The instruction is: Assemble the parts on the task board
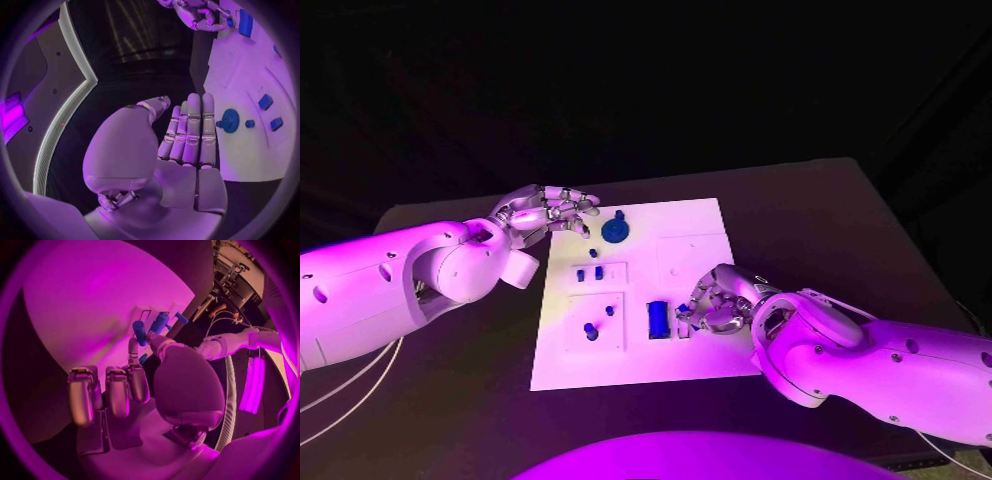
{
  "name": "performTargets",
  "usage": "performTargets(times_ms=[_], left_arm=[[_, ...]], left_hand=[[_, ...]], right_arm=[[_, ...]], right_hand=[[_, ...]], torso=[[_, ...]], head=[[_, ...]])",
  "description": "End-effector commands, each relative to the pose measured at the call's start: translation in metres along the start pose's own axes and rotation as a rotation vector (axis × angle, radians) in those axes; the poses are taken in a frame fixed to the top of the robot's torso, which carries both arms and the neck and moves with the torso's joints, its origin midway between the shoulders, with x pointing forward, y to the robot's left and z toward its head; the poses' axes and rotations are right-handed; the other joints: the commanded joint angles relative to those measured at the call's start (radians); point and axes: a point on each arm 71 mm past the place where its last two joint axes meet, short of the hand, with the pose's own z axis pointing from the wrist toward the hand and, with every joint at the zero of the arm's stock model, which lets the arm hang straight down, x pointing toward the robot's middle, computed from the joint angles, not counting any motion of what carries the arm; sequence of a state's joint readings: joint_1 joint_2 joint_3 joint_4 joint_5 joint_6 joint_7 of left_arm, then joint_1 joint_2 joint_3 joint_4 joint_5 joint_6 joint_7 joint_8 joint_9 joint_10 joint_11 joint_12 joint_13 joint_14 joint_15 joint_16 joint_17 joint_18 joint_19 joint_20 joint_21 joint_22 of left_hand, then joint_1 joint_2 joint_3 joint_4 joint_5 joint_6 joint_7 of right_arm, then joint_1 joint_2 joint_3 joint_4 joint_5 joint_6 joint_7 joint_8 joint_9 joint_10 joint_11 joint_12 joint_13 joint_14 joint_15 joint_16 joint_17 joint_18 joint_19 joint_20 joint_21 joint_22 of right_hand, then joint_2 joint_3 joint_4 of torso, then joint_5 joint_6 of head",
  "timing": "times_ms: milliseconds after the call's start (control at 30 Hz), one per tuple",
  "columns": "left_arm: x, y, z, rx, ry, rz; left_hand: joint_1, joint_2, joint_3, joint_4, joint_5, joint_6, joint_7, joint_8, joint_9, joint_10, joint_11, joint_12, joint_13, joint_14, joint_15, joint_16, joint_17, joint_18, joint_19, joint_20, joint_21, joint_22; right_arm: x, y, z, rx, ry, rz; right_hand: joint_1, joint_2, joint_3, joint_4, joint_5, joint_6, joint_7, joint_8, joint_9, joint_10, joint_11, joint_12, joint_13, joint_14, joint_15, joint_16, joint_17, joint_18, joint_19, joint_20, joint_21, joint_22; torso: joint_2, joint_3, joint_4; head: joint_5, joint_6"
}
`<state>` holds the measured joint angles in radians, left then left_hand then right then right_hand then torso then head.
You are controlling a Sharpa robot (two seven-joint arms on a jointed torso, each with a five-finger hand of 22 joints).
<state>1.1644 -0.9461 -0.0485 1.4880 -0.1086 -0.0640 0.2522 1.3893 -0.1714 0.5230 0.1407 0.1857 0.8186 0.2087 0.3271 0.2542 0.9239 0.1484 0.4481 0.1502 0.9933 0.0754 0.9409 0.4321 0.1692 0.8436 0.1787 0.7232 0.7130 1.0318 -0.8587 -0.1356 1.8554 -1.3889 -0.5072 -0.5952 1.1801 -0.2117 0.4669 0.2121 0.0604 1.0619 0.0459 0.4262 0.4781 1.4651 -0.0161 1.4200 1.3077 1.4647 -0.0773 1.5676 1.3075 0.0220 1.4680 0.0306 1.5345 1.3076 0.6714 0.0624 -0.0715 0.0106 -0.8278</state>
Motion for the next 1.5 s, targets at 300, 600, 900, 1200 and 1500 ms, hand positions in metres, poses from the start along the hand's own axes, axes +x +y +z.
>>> performTargets(times_ms=[300, 600, 900, 1200, 1500], left_arm=[[0.005, 0.0, 0.0, 0.002, 0.037, 0.013], [0.004, 0.0, 0.0, 0.001, 0.036, 0.01], [0.004, 0.0, 0.0, -0.001, 0.036, 0.009], [0.003, 0.0, -0.001, -0.006, 0.035, 0.01], [0.003, 0.0, -0.001, -0.008, 0.036, 0.01]], left_hand=[[0.011, -0.001, 0.005, -0.002, 0.003, -0.006, 0.005, 0.005, 0.002, -0.008, -0.002, 0.004, 0.001, -0.009, 0.001, 0.002, 0.001, 0.013, 0.005, -0.001, -0.001, 0.002], [0.011, -0.001, 0.005, -0.002, 0.003, -0.006, 0.005, 0.005, 0.002, -0.008, -0.002, 0.004, 0.001, -0.009, 0.001, 0.002, 0.001, 0.013, 0.005, -0.001, -0.001, 0.002], [0.009, 0.0, 0.005, -0.001, 0.003, -0.006, 0.006, 0.005, 0.002, -0.009, -0.001, 0.004, 0.001, -0.009, 0.002, 0.002, 0.001, 0.013, 0.005, -0.001, 0.0, 0.003], [0.007, 0.001, 0.006, 0.001, 0.003, -0.006, 0.006, 0.005, 0.002, -0.009, -0.001, 0.004, 0.0, -0.009, 0.002, 0.001, 0.001, 0.012, 0.005, -0.001, 0.0, 0.003], [0.008, 0.002, 0.006, 0.0, 0.003, -0.007, 0.006, 0.005, 0.001, -0.009, -0.001, 0.004, 0.0, -0.009, 0.002, 0.001, 0.001, 0.012, 0.005, -0.001, 0.0, 0.003]], right_arm=[[0.008, -0.001, 0.002, 0.008, -0.014, -0.047], [0.01, 0.001, 0.004, 0.002, -0.029, -0.036], [0.012, 0.0, 0.005, 0.014, 0.0, -0.049], [0.016, 0.001, 0.003, 0.015, 0.062, -0.071], [0.02, 0.001, 0.002, 0.024, 0.115, -0.101]], right_hand=[[-0.015, 0.003, -0.013, 0.001, -0.002, 0.01, 0.001, 0.009, 0.004, 0.055, -0.009, 0.007, 0.189, 0.106, -0.007, 0.003, 0.263, -0.016, 0.096, -0.007, 0.004, 0.256], [-0.012, 0.006, -0.012, -0.001, -0.002, 0.012, -0.001, 0.012, 0.005, 0.056, -0.01, 0.011, 0.191, 0.106, -0.008, 0.003, 0.263, -0.017, 0.097, -0.008, 0.005, 0.256], [-0.033, 0.024, -0.017, 0.014, -0.002, 0.02, -0.005, 0.022, 0.01, 0.063, -0.014, 0.027, 0.2, 0.106, -0.011, 0.003, 0.263, -0.018, 0.099, -0.01, 0.015, 0.258], [-0.067, 0.049, -0.024, 0.038, -0.002, 0.029, -0.01, 0.036, 0.017, 0.071, -0.019, 0.046, 0.21, 0.106, -0.016, 0.003, 0.263, -0.022, 0.103, -0.014, 0.036, 0.263], [-0.078, 0.054, -0.028, 0.045, -0.002, 0.031, -0.012, 0.04, 0.019, 0.073, -0.02, 0.048, 0.211, 0.106, -0.017, 0.003, 0.263, -0.022, 0.103, -0.015, 0.036, 0.263]], torso=[[0.0, 0.0007, -0.0002], [0.0, 0.001, 0.0008], [0.0, 0.0009, 0.0002], [0.0, 0.001, 0.0001], [0.0, 0.0006, -0.0003]], head=[[0.001, -0.004], [0.001, -0.004], [0.003, -0.004], [0.002, -0.006], [0.004, -0.009]])
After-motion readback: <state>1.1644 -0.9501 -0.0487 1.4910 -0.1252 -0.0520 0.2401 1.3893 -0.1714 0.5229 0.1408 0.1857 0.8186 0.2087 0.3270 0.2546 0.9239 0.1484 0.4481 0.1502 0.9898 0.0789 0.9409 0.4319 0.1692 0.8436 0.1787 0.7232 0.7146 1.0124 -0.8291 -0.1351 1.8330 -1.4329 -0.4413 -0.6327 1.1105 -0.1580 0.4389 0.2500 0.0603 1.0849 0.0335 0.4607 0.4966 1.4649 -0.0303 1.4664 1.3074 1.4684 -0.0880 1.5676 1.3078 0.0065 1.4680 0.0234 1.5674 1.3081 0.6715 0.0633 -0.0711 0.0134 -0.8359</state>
